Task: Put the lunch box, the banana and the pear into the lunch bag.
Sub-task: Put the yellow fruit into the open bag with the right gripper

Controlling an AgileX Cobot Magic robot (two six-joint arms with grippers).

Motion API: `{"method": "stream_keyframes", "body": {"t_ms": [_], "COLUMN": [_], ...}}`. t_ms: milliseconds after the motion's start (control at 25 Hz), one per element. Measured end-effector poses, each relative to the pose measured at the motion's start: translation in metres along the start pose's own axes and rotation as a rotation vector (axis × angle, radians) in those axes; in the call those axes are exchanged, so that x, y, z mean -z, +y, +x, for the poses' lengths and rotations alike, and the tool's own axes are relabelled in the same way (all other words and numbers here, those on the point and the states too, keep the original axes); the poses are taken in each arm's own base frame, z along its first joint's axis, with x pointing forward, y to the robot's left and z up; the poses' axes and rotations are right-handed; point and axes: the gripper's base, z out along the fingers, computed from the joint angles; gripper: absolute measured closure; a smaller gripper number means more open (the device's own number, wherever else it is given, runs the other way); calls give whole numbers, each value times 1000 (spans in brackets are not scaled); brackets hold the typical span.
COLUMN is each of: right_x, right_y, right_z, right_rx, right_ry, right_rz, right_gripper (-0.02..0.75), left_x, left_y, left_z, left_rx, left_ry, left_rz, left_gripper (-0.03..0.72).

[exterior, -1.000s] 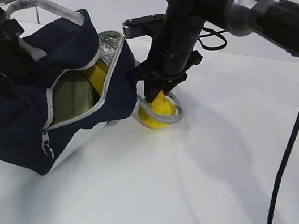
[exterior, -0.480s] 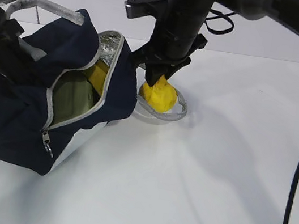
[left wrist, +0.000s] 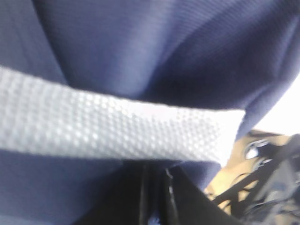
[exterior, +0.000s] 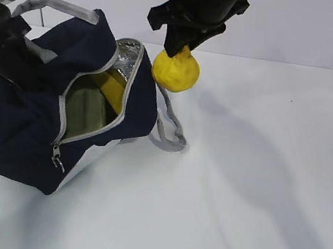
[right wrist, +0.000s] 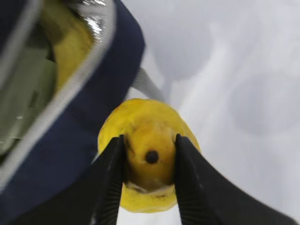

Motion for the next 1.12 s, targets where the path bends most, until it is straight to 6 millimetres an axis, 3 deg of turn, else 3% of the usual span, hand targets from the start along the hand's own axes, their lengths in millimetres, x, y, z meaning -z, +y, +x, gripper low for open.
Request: {"method": "stream_keyframes", "body": {"t_ms": [360, 840, 960, 1120], "right_x": [9, -32, -34, -34], "right_y": [15, 33, 33, 33], "right_z": [-3, -3, -4, -6], "right_rx": [-52, -106, -108, -114], "right_ry": [-35, 14, -1, -22], "right_rz": [-166, -388, -388, -388], "right_gripper": [463, 459, 418, 287], "left_x": [0, 1, 1, 1], "left_y": [-8, -11, -11, -11], "left_z": [-4, -6, -6, -6], "left_rx": [40, 54, 54, 55], "left_ry": [-48, -65, -65, -67], "left_rz": [90, 122, 122, 126], "left_gripper": [701, 701, 701, 701]}}
